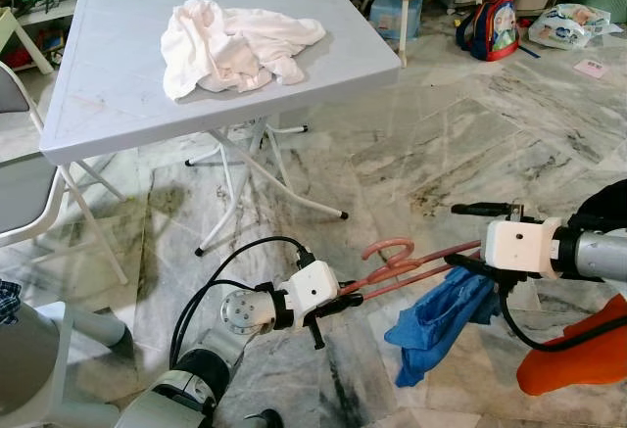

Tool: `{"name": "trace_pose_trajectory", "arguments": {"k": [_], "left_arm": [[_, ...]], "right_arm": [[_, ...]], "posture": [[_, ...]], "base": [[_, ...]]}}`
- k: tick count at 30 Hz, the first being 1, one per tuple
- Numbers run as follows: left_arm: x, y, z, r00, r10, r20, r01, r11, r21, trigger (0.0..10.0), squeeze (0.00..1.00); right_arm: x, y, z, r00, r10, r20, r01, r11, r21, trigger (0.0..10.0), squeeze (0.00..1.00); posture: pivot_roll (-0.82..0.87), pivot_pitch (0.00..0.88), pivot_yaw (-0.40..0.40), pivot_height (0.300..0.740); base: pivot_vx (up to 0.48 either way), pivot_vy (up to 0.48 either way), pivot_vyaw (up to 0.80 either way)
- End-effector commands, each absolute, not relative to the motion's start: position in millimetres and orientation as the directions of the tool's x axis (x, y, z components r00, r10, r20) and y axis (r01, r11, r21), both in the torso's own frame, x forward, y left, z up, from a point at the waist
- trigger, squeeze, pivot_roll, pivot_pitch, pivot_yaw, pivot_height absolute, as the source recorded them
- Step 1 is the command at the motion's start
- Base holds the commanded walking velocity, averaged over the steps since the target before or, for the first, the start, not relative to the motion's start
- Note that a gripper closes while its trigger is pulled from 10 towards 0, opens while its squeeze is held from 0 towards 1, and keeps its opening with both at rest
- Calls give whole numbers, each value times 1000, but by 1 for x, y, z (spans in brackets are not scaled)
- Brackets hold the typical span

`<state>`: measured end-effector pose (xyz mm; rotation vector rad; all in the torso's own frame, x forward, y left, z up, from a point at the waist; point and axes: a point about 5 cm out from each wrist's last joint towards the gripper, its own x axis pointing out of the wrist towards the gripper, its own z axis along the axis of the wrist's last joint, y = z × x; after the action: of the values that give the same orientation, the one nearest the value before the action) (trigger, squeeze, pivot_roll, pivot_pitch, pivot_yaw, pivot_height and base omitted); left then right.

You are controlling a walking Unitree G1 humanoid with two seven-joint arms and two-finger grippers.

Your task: Hang hanger

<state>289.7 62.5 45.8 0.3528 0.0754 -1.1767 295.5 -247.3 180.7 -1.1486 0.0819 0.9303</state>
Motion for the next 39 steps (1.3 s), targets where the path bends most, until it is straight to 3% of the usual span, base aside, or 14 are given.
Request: {"name": "trace_pose_trajectory", "arguments": {"k": [1, 10, 14, 15, 16, 17, 18, 19, 22, 27, 32, 39], "left_arm": [[290, 68, 46, 413, -882, -228, 900, 357, 248, 0, 0], [295, 74, 47, 486, -846, -218, 864, 428, 264, 0, 0], [300, 75, 51, 533, -823, -194, 836, 478, 268, 0, 0], [301, 76, 51, 541, -819, -190, 832, 487, 267, 0, 0], [302, 76, 52, 551, -814, -184, 825, 498, 268, 0, 0], [302, 77, 53, 556, -812, -179, 821, 504, 268, 0, 0], [304, 77, 54, 569, -805, -169, 812, 517, 269, 0, 0], [304, 78, 55, 577, -800, -161, 806, 528, 267, 0, 0], [307, 79, 58, 594, -792, -144, 795, 548, 261, 0, 0], [310, 76, 64, 595, -796, -112, 790, 553, 266, 0, 0], [309, 72, 69, 571, -816, -85, 799, 530, 285, 0, 0], [308, 69, 72, 556, -829, -58, 807, 522, 276, 0, 0]], "right_arm": [[298, -254, 191, 676, 564, -475, -626, 99, -774, 10000, 1000], [296, -260, 195, 685, 550, -479, -638, 134, -759, 10000, 1000], [296, -269, 194, 736, 511, -445, -608, 209, -766, 10000, 1000], [296, -271, 193, 755, 498, -427, -593, 240, -768, 10000, 949], [296, -274, 192, 780, 480, -401, -573, 290, -767, 10000, 659], [296, -275, 190, 791, 471, -390, -563, 313, -765, 10000, 659], [297, -277, 185, 819, 443, -365, -538, 369, -758, 10000, 165], [296, -278, 182, 834, 426, -352, -522, 401, -752, 10000, 0], [294, -279, 166, 878, 371, -303, -471, 553, -687, 10000, 0], [287, -269, 133, 901, 312, -301, -432, 694, -576, 10000, 0], [284, -255, 111, 916, 276, -291, -388, 792, -471, 10000, 0], [292, -247, 99, 966, 123, -228, -201, 912, -357, 10000, 0]], "posture": [[-207, 141, 79, 740], [-204, 132, 78, 740], [-203, 131, 77, 740], [-201, 129, 75, 740], [-200, 129, 75, 740], [-200, 129, 75, 740], [-200, 129, 75, 740], [-198, 130, 76, 740], [-199, 131, 77, 740], [-195, 130, 79, 740], [-195, 133, 80, 740], [-192, 131, 85, 740]], "base": [[0, 0, 0], [0, 0, 0], [0, 0, 0], [0, 0, 0], [0, 0, 0], [0, 0, 0], [0, 0, 0], [0, 0, 0], [0, 0, 0], [0, 0, 0], [0, 0, 0], [0, 0, 0]]}}
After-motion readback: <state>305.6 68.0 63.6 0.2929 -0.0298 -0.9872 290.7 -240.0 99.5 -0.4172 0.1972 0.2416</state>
